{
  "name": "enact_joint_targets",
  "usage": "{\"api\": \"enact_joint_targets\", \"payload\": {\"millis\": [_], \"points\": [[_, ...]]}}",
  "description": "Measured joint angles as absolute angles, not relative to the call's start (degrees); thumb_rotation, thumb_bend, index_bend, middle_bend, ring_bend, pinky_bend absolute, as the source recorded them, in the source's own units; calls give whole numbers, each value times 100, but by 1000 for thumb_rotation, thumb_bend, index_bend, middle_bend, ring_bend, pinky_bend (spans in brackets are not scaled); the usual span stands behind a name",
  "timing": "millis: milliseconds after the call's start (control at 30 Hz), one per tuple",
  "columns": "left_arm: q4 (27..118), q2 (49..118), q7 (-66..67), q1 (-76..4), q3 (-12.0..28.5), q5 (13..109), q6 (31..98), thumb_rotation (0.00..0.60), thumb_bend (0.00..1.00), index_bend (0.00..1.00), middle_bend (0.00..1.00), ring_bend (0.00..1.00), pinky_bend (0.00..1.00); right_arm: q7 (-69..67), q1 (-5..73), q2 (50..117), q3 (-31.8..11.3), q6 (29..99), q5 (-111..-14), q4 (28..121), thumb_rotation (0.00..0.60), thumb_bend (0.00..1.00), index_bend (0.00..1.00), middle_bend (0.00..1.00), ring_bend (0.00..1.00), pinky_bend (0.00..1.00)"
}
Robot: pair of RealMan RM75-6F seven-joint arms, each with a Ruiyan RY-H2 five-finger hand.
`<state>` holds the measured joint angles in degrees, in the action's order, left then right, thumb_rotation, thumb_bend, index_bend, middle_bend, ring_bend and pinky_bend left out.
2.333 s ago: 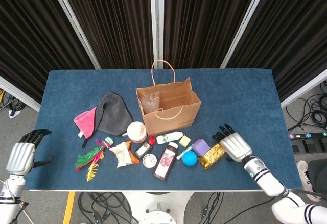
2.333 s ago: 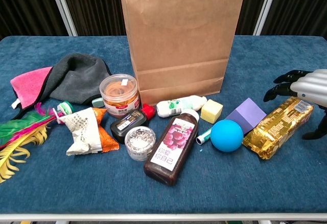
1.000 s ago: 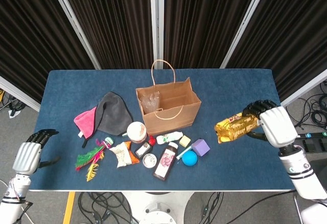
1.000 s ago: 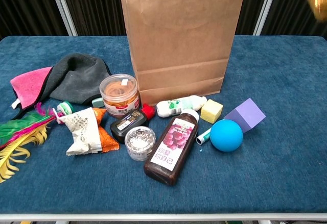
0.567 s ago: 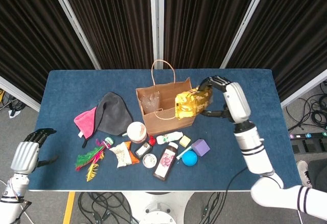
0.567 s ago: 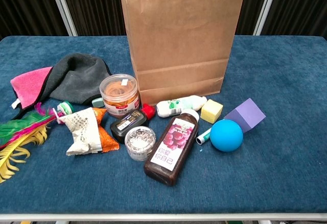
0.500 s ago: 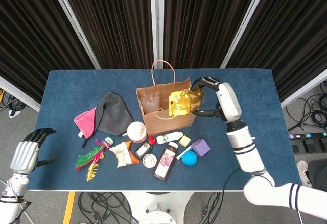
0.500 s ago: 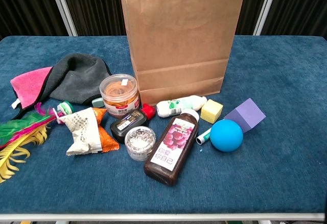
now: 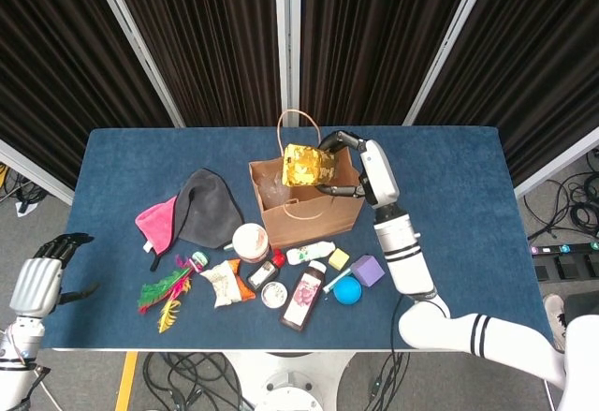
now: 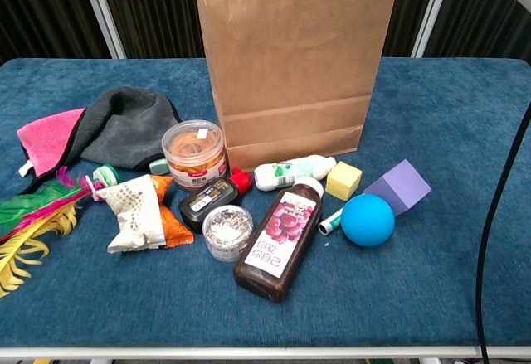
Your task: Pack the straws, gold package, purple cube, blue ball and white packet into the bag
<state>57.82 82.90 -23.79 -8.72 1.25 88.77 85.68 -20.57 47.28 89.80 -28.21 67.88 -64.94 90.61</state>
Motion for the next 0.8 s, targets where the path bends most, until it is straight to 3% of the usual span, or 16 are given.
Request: {"api": "enact_joint_targets", "payload": {"millis": [200, 500, 800], "points": [[5733, 8319, -2409, -879, 126, 8874, 8556, 600, 188, 303, 346, 223, 270, -1902, 4722, 8989, -2809, 6661, -6359, 8936, 600, 188, 649, 491, 360, 363], [5725, 8319, -2406, -863, 114, 8866, 8552, 600, 188, 304, 347, 223, 270, -1996, 4670, 8932, -2727, 6332, -6287, 8887, 600, 114, 429, 339, 201, 201], [5765, 8315, -2389, -888, 114, 8869, 8512, 600, 188, 304, 347, 223, 270, -2215, 4555, 8832, -2744, 6301, -6384, 8893, 600, 93, 383, 312, 177, 174]]}}
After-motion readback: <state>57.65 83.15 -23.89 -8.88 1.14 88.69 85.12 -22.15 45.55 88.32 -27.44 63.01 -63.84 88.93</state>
